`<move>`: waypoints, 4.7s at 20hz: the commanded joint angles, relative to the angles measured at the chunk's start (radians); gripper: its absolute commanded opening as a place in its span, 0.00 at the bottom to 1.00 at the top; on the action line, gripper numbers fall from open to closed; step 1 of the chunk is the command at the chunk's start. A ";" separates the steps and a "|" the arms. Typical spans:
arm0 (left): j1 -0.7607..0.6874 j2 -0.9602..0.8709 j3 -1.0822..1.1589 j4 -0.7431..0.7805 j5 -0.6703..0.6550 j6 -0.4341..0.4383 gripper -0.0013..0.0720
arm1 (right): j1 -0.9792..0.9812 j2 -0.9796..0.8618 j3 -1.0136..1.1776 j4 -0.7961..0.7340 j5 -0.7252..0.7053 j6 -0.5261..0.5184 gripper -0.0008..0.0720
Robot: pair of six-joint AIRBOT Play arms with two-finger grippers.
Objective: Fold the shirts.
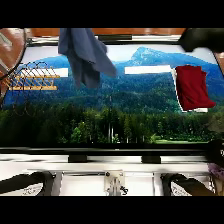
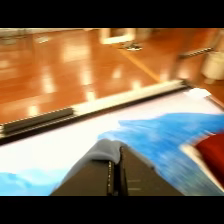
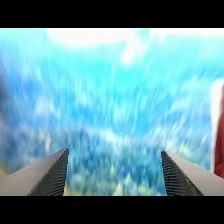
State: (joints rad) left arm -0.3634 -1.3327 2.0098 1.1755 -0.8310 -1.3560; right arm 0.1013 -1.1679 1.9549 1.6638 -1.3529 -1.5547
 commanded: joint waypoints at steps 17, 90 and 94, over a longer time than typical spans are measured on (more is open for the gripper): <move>-0.047 0.039 -0.480 0.003 -0.619 -0.319 1.00 | 0.000 0.135 -0.198 -0.016 -0.439 -0.074 0.94; 0.515 0.393 -1.007 -0.303 -0.327 -0.062 0.06 | 0.000 0.019 -1.008 0.354 0.283 -0.178 0.10; 0.446 0.275 -1.007 -0.399 -0.077 0.026 0.06 | 0.000 -0.132 -0.931 0.439 0.550 -0.061 0.10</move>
State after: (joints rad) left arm 0.1246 -0.9836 1.0351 0.8680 -1.0916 -1.3949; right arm 0.1017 -1.1976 0.9985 2.0369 -1.0359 -1.6939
